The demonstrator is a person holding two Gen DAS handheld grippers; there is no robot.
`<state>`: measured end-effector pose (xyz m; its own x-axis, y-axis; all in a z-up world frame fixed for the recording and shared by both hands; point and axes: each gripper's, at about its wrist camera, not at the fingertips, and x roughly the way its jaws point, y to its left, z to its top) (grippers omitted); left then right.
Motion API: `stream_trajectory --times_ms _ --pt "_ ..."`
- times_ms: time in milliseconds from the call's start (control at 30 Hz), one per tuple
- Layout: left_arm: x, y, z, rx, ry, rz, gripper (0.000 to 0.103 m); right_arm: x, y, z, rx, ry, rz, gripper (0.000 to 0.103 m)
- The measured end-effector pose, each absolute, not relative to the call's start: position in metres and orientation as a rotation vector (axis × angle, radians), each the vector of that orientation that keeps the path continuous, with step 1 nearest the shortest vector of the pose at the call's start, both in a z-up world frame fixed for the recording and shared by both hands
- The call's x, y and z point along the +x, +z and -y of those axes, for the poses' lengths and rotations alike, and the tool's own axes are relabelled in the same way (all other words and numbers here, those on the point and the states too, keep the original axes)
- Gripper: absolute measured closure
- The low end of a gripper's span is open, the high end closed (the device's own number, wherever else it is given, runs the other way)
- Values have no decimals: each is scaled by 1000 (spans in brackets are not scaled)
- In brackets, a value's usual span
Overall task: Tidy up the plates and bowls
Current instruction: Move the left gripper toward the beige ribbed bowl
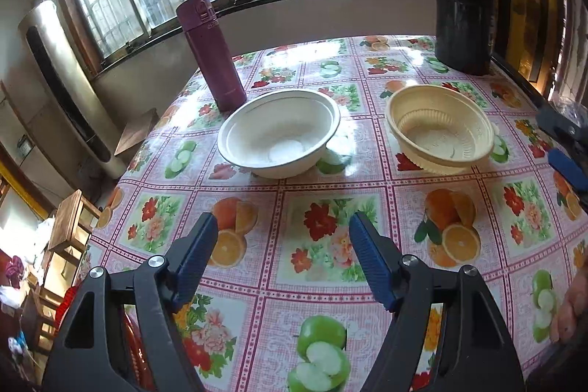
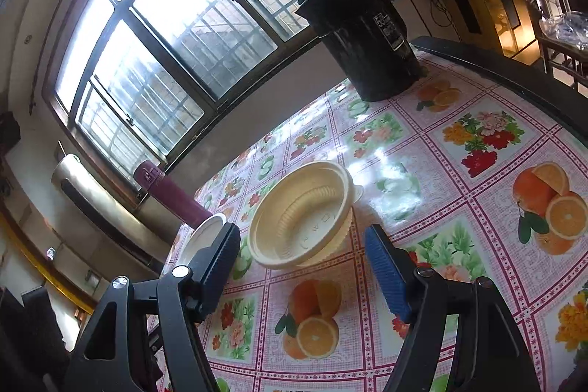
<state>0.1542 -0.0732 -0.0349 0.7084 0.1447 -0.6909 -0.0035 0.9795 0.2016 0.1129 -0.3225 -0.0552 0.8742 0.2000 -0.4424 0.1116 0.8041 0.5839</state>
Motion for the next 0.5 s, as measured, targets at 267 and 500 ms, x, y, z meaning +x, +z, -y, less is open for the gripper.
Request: stream_trajectory --times_ms 267,500 --pt "213 -63 77 -28 98 -932 29 123 -65 344 649 -23 -514 30" --pt "222 -73 98 -70 87 -950 29 139 -78 348 640 -35 -540 30"
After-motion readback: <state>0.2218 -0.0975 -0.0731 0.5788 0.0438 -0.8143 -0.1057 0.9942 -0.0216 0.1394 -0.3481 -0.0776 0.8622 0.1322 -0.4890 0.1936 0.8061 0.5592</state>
